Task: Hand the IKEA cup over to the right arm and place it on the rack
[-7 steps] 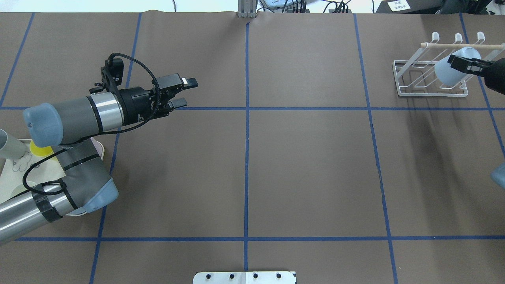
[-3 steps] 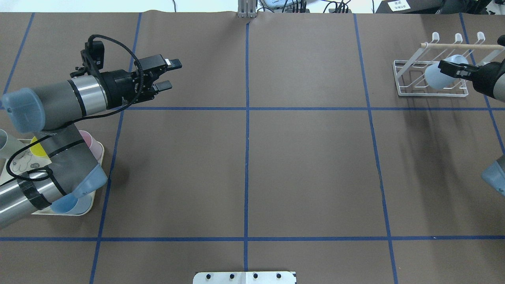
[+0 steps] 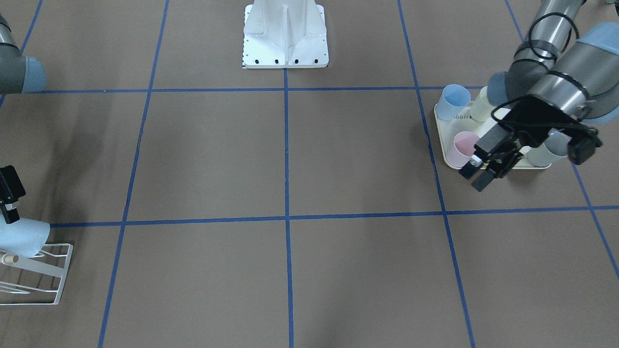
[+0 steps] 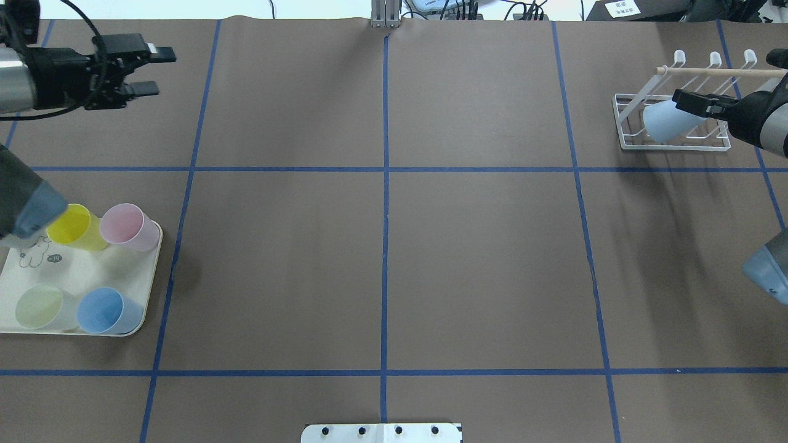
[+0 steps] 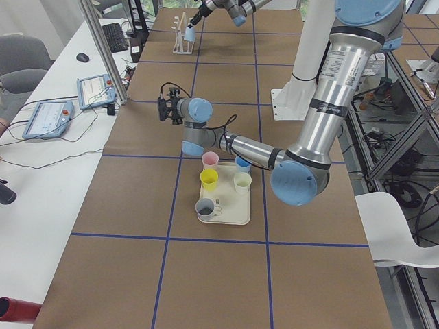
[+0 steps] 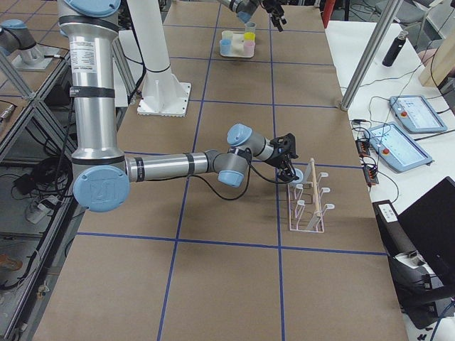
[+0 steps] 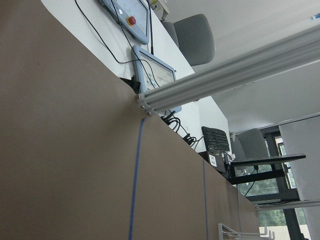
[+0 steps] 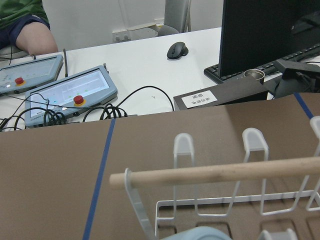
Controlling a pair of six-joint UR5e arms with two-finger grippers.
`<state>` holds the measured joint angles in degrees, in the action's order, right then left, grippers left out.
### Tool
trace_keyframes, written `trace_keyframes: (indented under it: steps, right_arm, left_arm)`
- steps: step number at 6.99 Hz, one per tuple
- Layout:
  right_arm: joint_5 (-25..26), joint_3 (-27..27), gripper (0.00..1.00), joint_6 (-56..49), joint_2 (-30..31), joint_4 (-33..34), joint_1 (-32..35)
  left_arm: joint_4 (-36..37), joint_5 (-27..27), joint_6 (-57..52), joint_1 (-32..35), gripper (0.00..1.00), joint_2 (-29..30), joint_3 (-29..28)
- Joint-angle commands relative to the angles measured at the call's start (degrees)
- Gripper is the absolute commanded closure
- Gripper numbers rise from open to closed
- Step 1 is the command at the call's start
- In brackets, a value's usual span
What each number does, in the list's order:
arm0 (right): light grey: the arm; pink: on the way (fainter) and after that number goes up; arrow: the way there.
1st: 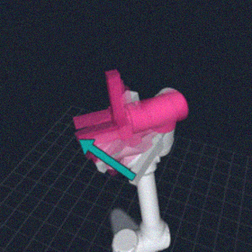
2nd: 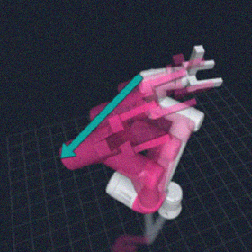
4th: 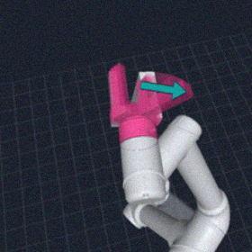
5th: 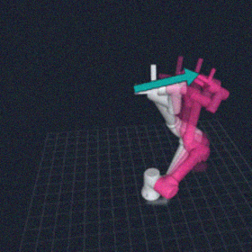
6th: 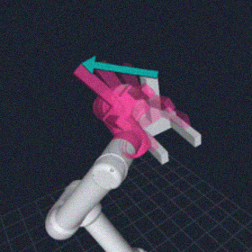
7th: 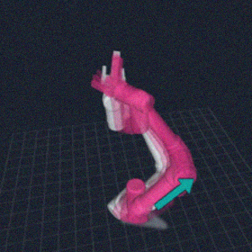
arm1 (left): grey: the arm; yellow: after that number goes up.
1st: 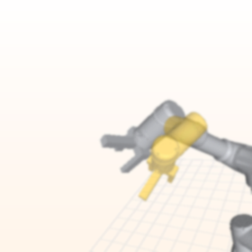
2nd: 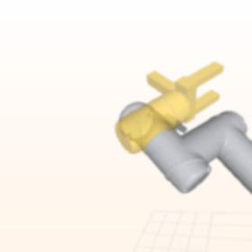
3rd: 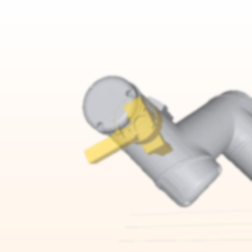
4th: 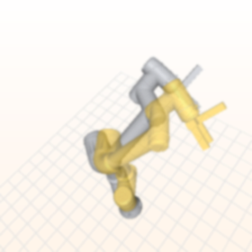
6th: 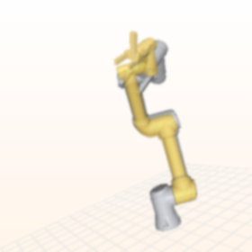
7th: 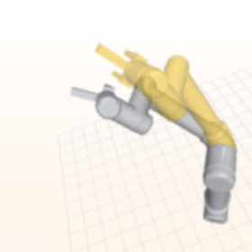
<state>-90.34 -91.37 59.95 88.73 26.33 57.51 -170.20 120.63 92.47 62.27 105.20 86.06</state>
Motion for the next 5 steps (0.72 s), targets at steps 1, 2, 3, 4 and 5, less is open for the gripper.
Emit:
trace_keyframes:
  steps: [1,2,3,4,5]
  right_arm:
    - [-0.53,-2.49,0.01,0.61,-0.14,0.56,-0.55]
    - [-0.97,-3.63,0.01,0.78,0.04,0.48,-1.43]
    - [-2.72,-3.73,0.01,0.78,0.12,0.13,-2.22]
    - [-3.25,-4.34,0.01,2.79,-0.14,-0.14,-3.53]
    - [-3.17,-4.96,0.01,5.33,-0.23,-0.05,-5.20]
  left_arm:
    - [4.07,12.05,-12.87,7.85,0.00,-7.07,0.33]
    - [6.87,15.74,-17.80,9.00,0.00,-10.33,0.86]
    - [9.25,17.25,-21.67,9.18,0.01,-12.62,1.04]
    - [10.75,17.18,-28.41,9.62,0.01,-15.69,0.86]
    - [14.42,17.18,-35.18,12.84,0.01,-16.33,0.95]
